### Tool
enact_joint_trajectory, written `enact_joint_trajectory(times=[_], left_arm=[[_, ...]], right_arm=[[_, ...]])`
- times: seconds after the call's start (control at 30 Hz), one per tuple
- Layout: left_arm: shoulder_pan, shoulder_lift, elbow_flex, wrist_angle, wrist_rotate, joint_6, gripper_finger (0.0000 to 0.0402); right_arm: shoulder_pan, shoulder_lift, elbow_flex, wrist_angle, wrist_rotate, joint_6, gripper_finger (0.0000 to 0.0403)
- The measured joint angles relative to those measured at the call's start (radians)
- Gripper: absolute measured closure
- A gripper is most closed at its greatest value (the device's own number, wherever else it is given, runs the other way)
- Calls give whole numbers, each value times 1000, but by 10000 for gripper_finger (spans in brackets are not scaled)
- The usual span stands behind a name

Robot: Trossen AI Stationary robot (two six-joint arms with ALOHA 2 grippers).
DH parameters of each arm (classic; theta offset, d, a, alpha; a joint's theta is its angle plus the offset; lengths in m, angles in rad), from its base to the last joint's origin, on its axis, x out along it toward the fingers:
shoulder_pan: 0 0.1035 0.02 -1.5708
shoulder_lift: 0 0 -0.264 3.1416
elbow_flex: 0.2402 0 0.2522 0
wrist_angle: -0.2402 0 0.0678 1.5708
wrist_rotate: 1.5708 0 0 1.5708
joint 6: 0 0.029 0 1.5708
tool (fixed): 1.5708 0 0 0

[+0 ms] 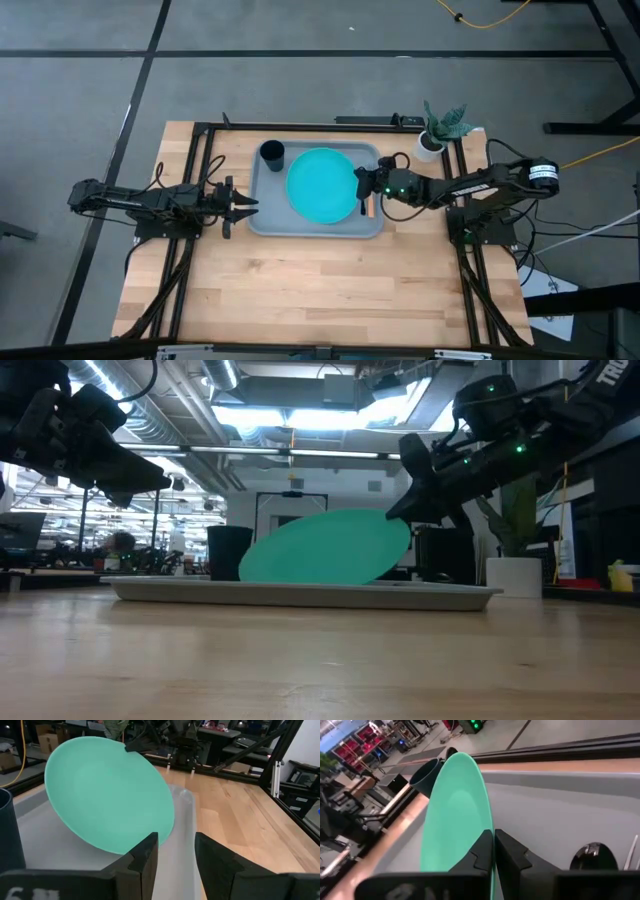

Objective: Pick and place plate/cup/fork/spoon on tray
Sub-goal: Put the blue plate on the serving tray to the left of the black spoon

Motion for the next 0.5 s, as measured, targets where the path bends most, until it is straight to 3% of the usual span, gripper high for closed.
enact_joint_trajectory(times=[0.5], left_arm=[[0,0,0,0,0,0,280]], right_arm=[[0,0,0,-23,-37,-16,386]])
